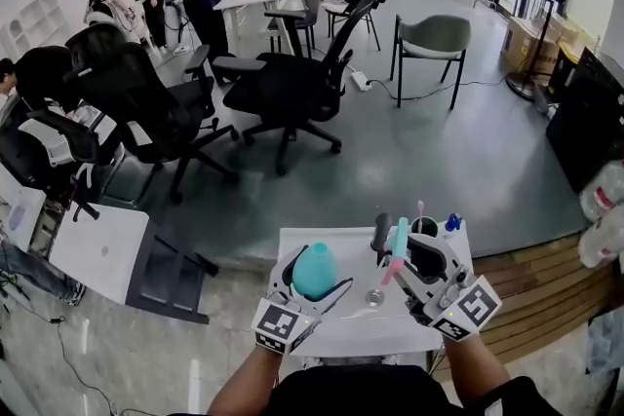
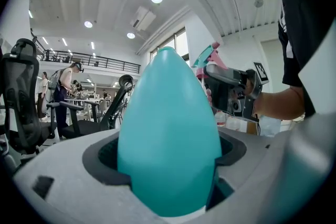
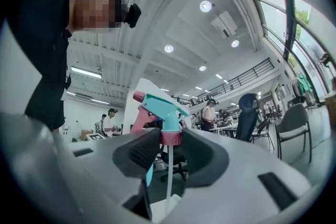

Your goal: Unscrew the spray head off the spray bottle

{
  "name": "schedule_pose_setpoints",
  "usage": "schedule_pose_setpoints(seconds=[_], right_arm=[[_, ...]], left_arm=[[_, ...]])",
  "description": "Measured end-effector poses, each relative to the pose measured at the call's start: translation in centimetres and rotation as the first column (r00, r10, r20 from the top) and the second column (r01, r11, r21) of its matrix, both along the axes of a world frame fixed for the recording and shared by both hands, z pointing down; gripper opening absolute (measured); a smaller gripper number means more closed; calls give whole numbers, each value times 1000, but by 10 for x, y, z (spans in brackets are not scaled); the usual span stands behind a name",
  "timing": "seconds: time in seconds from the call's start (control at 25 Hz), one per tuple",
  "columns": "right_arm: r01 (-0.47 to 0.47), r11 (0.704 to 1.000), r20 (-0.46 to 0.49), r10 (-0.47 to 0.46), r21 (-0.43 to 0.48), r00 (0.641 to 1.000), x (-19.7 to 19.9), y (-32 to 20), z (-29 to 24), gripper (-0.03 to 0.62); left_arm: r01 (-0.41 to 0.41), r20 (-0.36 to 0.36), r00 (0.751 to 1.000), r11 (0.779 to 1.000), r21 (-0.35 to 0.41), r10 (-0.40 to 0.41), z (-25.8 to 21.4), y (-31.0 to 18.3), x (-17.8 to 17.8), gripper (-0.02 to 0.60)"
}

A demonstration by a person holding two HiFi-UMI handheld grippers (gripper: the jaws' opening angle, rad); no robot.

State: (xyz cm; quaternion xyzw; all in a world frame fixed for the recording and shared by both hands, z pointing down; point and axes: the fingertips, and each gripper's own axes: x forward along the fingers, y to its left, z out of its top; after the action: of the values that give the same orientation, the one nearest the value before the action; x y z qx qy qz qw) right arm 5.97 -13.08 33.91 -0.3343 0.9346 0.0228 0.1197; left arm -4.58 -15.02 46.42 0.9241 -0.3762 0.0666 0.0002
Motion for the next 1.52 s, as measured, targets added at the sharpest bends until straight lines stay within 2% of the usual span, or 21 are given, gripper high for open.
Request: schedule_pose_setpoints(seconds=[0.16,0.6,0.8,1.08,1.24,1.52], right_arm=[[-53,997,-8,53,-64,999,12,-6,26,137],[-199,970,-28,197,-141,980,52,-11,59,138],[-292,948,-65,286,-128,956,80,-15,61,138],[-438,899,-206,422,-32,883,111,-14,69,138],[-452,892,-213,437,-24,874,111,-10,72,138],[-432,900,-180,416,-61,891,100,-8,76,135]], left_arm=[[-1,2,1000,1000,2,1,0,-1,0,460],[31,-4,1000,999,18,-31,0,-4,-5,460],[43,-6,999,999,19,-43,0,-4,-6,460],[63,-21,998,998,6,-63,0,-2,-5,460],[74,-23,997,997,-2,-74,-5,-1,-3,460],[66,-27,997,998,-9,-66,3,-1,-2,460]])
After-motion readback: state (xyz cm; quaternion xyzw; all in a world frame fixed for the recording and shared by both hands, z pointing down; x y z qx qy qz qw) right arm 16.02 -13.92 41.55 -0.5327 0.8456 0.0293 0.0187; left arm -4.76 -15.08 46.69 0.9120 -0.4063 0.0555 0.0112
